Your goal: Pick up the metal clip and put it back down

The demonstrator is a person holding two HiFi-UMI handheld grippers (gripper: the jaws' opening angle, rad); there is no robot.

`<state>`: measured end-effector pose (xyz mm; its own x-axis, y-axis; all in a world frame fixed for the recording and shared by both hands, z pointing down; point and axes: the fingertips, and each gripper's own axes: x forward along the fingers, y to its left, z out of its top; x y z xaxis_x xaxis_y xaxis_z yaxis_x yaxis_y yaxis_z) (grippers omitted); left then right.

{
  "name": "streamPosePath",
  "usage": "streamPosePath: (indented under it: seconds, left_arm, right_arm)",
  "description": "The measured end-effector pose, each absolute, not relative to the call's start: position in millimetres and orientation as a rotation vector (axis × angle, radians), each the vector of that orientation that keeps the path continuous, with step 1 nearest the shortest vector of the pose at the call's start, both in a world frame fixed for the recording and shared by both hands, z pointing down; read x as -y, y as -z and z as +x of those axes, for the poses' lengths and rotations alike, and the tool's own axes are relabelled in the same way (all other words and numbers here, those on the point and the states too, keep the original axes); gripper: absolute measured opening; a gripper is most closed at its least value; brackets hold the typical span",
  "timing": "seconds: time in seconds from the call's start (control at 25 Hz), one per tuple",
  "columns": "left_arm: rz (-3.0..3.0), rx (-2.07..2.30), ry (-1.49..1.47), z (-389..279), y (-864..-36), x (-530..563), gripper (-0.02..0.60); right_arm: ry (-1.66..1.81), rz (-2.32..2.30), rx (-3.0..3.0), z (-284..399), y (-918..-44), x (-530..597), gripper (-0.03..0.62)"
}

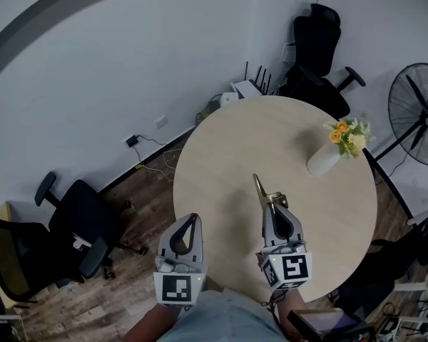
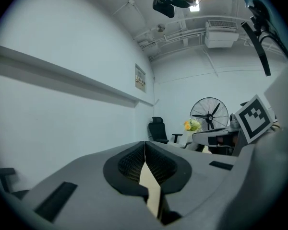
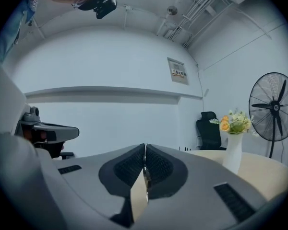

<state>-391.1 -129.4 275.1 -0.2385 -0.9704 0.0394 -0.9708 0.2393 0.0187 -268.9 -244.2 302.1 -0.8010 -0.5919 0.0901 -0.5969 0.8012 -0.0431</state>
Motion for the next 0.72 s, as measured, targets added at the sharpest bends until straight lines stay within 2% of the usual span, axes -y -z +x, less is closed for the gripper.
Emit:
streamPosePath:
  seconds: [0.24,0.72]
  left_arm:
    - [1.769,2.478,-0.038,-475,-299,123,0.02]
    - [1.554,2.378,-0.065,-588,-365,134,0.02]
  right_arm:
    - [-0.151,0.84,2.88,-352,-330,247,0.048]
    - [-0.317,0.668,2.706,-470,-420,261,0.048]
